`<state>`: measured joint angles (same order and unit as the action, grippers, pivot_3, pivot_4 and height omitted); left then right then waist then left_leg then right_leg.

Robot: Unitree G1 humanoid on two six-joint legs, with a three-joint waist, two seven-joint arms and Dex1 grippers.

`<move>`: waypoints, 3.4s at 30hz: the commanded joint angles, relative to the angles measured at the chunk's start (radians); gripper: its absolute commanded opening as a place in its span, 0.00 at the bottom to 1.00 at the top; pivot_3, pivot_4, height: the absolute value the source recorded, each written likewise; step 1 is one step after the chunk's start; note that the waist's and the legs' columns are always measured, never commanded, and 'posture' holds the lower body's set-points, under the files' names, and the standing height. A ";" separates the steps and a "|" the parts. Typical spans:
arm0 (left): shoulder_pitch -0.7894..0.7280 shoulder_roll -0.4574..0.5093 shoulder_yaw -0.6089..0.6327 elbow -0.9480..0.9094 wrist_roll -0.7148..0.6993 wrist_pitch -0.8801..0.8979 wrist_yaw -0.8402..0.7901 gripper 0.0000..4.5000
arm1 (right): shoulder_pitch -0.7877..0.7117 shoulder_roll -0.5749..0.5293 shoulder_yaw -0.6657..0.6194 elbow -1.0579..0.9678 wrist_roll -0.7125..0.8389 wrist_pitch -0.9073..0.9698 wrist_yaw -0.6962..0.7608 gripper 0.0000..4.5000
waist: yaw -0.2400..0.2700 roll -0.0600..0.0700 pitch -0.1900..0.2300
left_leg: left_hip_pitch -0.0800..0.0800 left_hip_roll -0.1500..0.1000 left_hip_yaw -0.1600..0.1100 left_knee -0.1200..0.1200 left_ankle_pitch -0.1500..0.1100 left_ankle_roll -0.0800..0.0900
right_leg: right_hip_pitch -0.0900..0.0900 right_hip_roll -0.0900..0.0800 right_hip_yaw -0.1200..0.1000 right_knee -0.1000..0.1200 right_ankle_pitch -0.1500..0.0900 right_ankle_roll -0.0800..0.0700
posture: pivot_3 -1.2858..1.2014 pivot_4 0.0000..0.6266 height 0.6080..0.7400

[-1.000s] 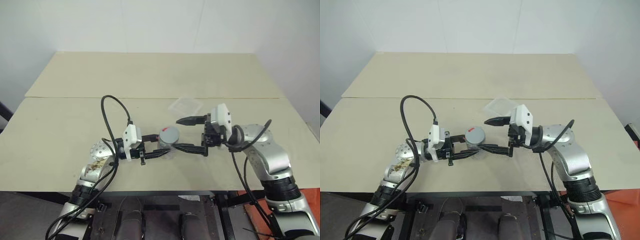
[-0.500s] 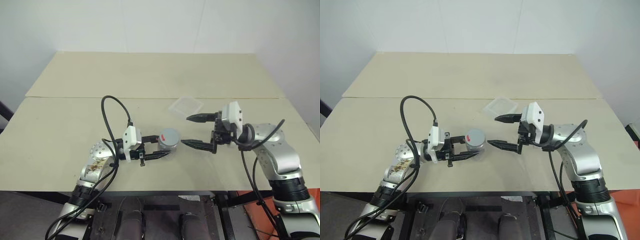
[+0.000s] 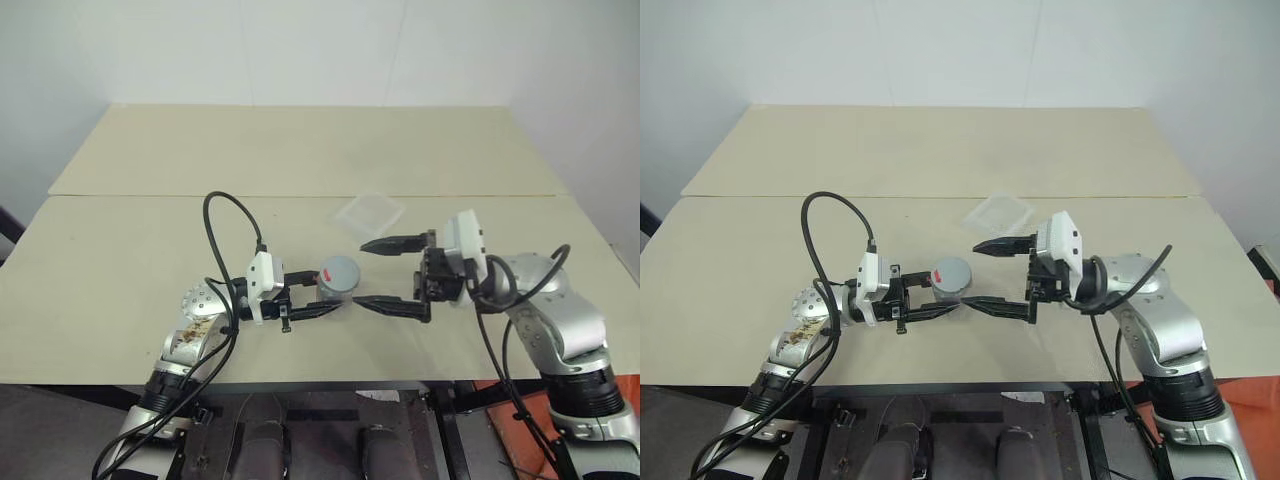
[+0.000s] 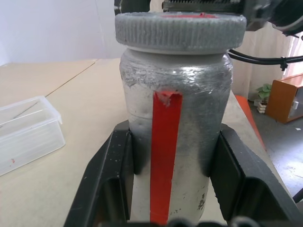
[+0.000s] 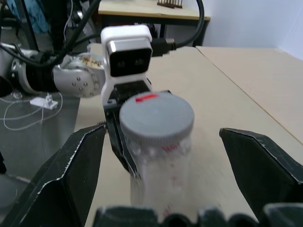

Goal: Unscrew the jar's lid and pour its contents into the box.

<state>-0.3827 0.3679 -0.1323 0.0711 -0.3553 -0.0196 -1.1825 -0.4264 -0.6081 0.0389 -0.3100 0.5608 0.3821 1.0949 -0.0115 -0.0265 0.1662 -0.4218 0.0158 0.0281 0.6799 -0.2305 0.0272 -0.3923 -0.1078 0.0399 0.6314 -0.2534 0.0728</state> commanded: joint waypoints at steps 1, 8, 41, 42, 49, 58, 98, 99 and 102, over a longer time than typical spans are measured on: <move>0.005 -0.004 0.002 -0.022 -0.005 -0.025 0.008 0.42 | -0.004 0.026 0.012 -0.052 0.013 0.010 -0.037 1.00 | 0.000 0.000 0.000 | 0.000 0.000 0.000 0.000 0.000 0.000 | 0.000 0.000 0.000 0.000 0.000 0.000 | 0.52 0.24 1.00; 0.003 -0.007 -0.004 -0.023 -0.005 -0.024 0.013 0.42 | -0.023 0.061 0.038 -0.043 0.003 0.022 -0.075 1.00 | 0.001 0.000 0.000 | 0.000 0.000 0.000 0.000 0.000 0.000 | 0.000 0.000 0.000 0.000 0.000 0.000 | 0.52 0.24 1.00; -0.004 -0.014 -0.015 -0.008 -0.005 -0.039 0.007 0.42 | -0.032 0.074 0.055 0.006 -0.040 -0.004 -0.066 0.78 | 0.000 0.000 0.000 | 0.000 0.000 0.000 0.000 0.000 0.000 | 0.000 0.000 0.000 0.000 0.000 0.000 | 0.52 0.24 1.00; -0.004 -0.015 -0.016 -0.006 -0.005 -0.041 0.007 0.42 | -0.033 0.075 0.052 0.005 -0.035 0.000 -0.066 0.74 | 0.000 0.000 0.000 | 0.000 0.000 0.000 0.000 0.000 0.000 | 0.000 0.000 0.000 0.000 0.000 0.000 | 0.52 0.24 1.00; -0.002 -0.016 -0.019 -0.002 -0.005 -0.049 0.009 0.42 | -0.038 0.080 0.049 0.007 -0.036 -0.008 -0.069 0.62 | 0.000 0.000 0.000 | 0.000 0.000 0.000 0.000 0.000 0.000 | 0.000 0.000 0.000 0.000 0.000 0.000 | 0.52 0.24 1.00; 0.015 -0.011 -0.024 -0.015 -0.003 -0.048 0.010 0.42 | -0.051 0.076 0.023 0.006 0.022 0.041 -0.055 0.62 | 0.000 0.000 0.000 | 0.000 0.000 0.000 0.000 0.000 0.000 | 0.000 0.000 0.000 0.000 0.000 0.000 | 0.52 0.24 1.00; -0.088 -0.031 0.032 0.135 0.111 -0.117 0.237 0.42 | 0.185 -0.046 -0.019 0.105 -0.312 0.382 -0.504 0.80 | 0.002 0.000 0.000 | 0.002 -0.001 0.000 0.000 0.000 0.000 | 0.003 0.000 0.000 0.000 0.000 0.000 | 0.52 0.24 1.00; -0.093 -0.033 0.032 0.142 0.112 -0.118 0.240 0.42 | 0.190 -0.049 -0.016 0.089 -0.312 0.387 -0.504 0.89 | 0.002 0.000 0.000 | 0.002 -0.001 0.000 0.000 0.000 0.000 | 0.003 0.000 0.000 0.000 0.000 0.000 | 0.52 0.24 1.00; -0.111 -0.035 0.026 0.167 0.132 -0.122 0.254 0.42 | 0.194 -0.054 -0.026 0.048 -0.305 0.405 -0.508 0.99 | 0.003 0.000 0.000 | 0.002 -0.001 0.000 0.000 0.000 0.000 | 0.003 0.000 0.000 -0.001 0.000 0.000 | 0.52 0.24 1.00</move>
<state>-0.4635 0.3411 -0.1158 0.2387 -0.2328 -0.1206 -0.9463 -0.2516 -0.6526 0.0174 -0.2169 0.2531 0.7638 0.5850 -0.0090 -0.0266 0.1660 -0.4203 0.0152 0.0282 0.6799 -0.2304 0.0274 -0.3898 -0.1078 0.0399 0.6305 -0.2535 0.0729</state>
